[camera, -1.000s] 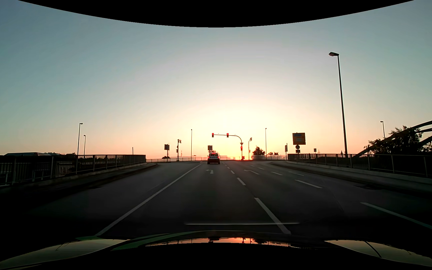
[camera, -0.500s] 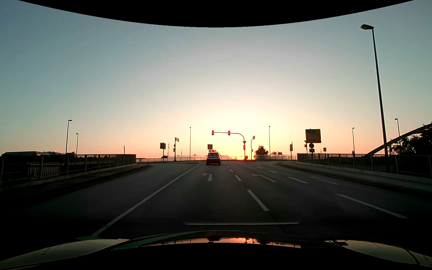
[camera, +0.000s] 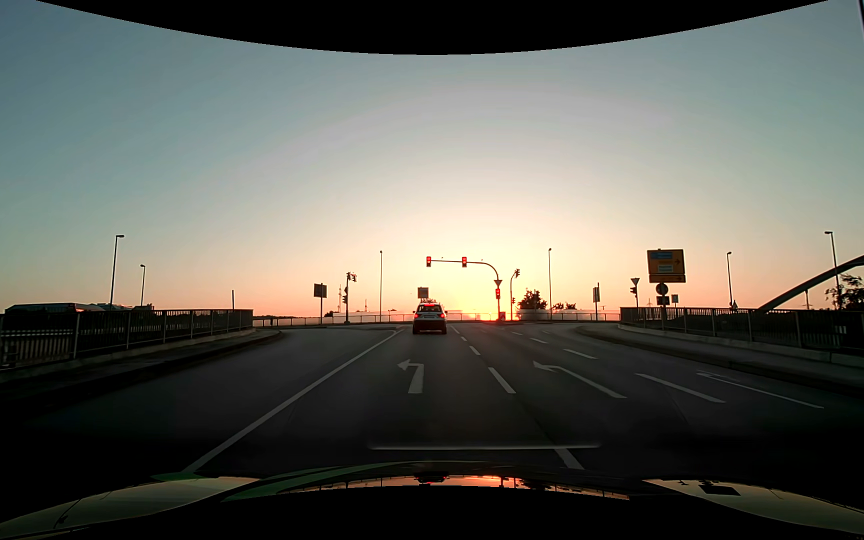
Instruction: Follow the waypoints while adhering to traffic rules and regulations
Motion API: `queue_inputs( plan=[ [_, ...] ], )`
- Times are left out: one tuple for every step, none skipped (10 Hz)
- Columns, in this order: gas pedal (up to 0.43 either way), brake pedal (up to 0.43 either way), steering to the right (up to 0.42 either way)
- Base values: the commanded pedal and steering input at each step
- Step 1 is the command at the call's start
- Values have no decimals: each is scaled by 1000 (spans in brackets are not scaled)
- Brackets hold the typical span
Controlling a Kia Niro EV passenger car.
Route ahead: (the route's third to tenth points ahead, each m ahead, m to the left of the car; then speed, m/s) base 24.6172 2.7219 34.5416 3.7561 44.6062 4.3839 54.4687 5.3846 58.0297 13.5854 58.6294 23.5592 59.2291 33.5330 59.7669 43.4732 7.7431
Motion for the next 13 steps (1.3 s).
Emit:
queue_inputs(
  plan=[
    [0, 159, -8],
    [0, 165, -8],
    [0, 171, -8],
    [0, 177, -6],
    [0, 183, -6],
    [0, 189, -6],
    [0, 189, -6],
    [0, 189, -6],
    [0, 189, -5],
    [0, 183, -4],
    [0, 183, -1],
    [0, 177, 0],
    [0, 177, 0]
  ],
)
